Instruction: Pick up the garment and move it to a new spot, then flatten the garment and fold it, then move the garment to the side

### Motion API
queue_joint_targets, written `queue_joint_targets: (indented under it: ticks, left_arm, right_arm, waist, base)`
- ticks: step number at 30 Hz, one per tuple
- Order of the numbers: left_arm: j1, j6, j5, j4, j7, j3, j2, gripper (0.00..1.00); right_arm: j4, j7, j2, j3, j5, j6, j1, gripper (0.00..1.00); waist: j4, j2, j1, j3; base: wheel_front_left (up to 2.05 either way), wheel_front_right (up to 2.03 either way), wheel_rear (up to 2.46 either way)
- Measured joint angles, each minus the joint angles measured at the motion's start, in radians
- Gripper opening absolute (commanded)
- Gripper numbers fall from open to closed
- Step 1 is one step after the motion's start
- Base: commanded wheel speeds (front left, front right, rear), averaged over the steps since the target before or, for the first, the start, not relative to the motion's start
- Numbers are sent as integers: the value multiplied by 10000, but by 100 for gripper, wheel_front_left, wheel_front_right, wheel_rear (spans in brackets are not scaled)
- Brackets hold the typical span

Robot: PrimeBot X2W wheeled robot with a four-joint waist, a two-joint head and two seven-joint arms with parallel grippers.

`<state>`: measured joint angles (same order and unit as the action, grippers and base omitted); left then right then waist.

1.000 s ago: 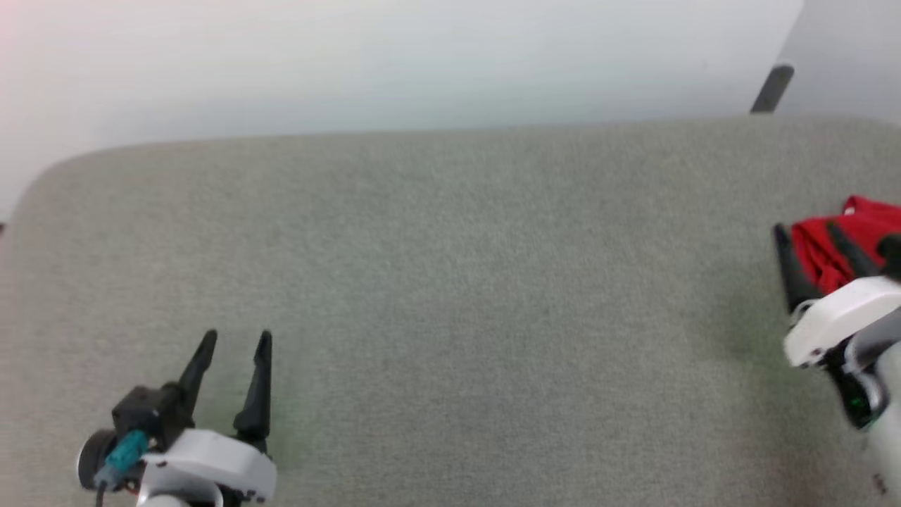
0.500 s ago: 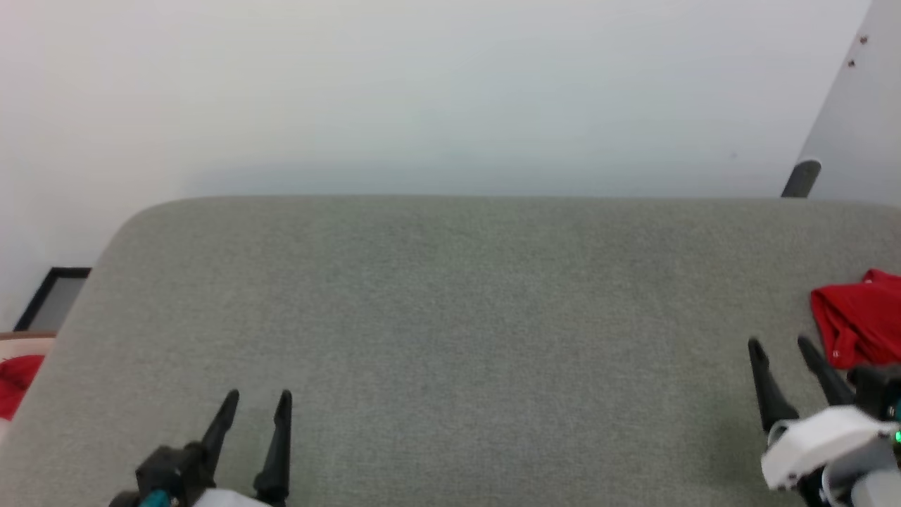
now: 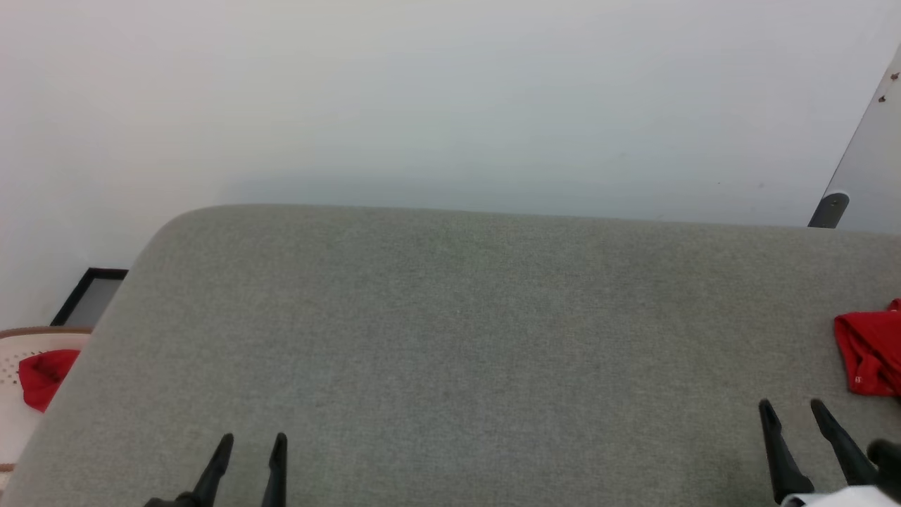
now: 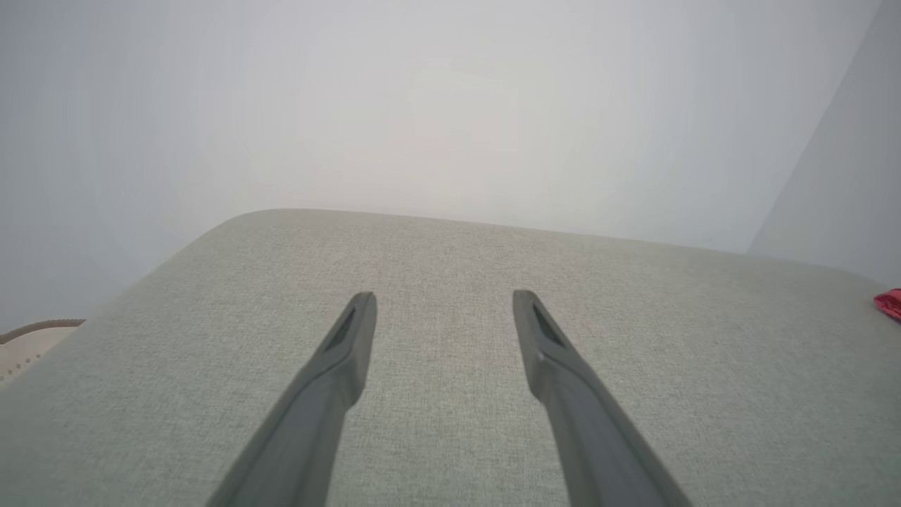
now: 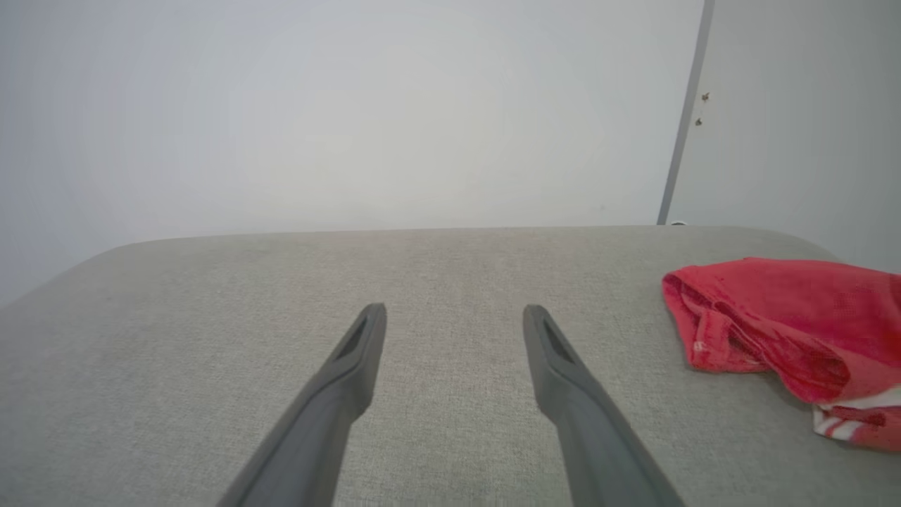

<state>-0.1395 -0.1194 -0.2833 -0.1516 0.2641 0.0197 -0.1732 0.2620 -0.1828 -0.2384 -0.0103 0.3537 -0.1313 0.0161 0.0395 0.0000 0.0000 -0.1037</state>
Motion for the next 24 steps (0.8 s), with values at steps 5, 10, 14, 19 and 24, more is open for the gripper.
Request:
queue_joint_targets:
  ticks: [5, 10, 14, 19, 24]
  left_arm:
    - [-353, -36, 90, 391, 0, -169, -2, 100]
    - [-601, -38, 190, 646, 0, -290, 52, 100]
    - [-708, -42, 207, 675, 0, -311, 119, 100]
    - [-702, -50, 211, 646, 0, -316, 140, 100]
    - [-670, -52, 211, 558, 0, -322, 199, 100]
  right_arm:
    - [-1187, 451, 305, 566, -236, 0, 902, 100]
    - [-2052, 857, 650, 995, -420, 0, 1524, 100]
    - [-2395, 1049, 790, 1091, -483, 0, 1639, 100]
    - [-2633, 1174, 865, 1143, -552, 0, 1639, 100]
    - [-2696, 1229, 894, 1210, -548, 0, 1639, 100]
  waist:
    - [-40, 0, -1, 41]
    - [-106, 0, 0, 75]
    - [-167, 0, 0, 109]
    - [-158, 0, 0, 136]
    - [-99, 0, 0, 151]
  base:
    - [0, 0, 0]
    - [0, 0, 0]
    - [0, 0, 0]
    - [0, 0, 0]
    - [0, 0, 0]
